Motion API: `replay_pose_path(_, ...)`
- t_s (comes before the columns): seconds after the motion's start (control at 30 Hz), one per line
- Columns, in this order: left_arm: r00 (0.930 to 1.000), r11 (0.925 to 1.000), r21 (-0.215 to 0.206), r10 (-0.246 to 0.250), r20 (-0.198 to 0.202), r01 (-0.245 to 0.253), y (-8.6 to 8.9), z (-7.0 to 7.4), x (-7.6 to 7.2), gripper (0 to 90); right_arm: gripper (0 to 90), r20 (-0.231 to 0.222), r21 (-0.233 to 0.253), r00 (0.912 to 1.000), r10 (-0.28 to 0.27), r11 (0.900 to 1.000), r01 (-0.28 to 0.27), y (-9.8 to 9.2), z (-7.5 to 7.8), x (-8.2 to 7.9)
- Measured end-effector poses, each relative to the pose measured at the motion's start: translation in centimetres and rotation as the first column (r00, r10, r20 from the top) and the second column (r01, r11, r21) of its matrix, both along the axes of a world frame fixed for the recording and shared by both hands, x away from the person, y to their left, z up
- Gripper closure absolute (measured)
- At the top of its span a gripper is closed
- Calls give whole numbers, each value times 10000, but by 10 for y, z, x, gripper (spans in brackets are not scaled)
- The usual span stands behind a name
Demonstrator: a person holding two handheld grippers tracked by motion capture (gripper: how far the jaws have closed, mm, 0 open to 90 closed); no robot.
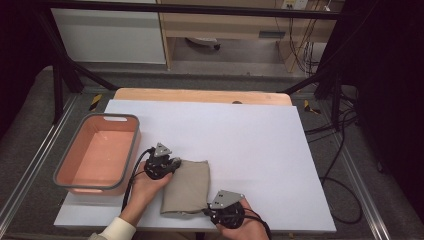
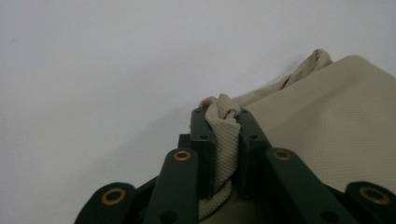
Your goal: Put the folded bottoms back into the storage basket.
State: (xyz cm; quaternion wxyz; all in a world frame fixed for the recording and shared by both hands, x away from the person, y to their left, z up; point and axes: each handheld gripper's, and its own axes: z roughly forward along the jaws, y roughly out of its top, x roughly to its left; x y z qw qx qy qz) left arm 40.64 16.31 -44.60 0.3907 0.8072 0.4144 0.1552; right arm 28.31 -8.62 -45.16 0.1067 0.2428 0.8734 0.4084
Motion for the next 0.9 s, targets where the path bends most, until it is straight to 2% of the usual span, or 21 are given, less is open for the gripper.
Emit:
replay_pose_path(0.1,9997,9997,-258,18,263,-11,2,8,-2,816,822,171,157,9999,11,9999,-13,-1,4,-1)
replay_pose_path(0.3,9987,9987,-479,-175,478,198,4,22,-7,821,823,203,416,9998,4,9991,-12,-1,9,-1)
replay_pose_path(0.53,9961,9982,-460,-337,813,375,1,40,-12,822,824,145,741,9999,81,9972,-91,0,20,1)
replay_pose_path(0.7,9951,9983,-318,-452,880,482,-2,55,-9,823,825,70,852,10000,40,9964,-46,-3,29,8)
replay_pose_path(0.9,9964,9982,-381,-443,727,471,-6,73,7,822,825,-40,1056,10000,22,9944,-18,-4,40,21)
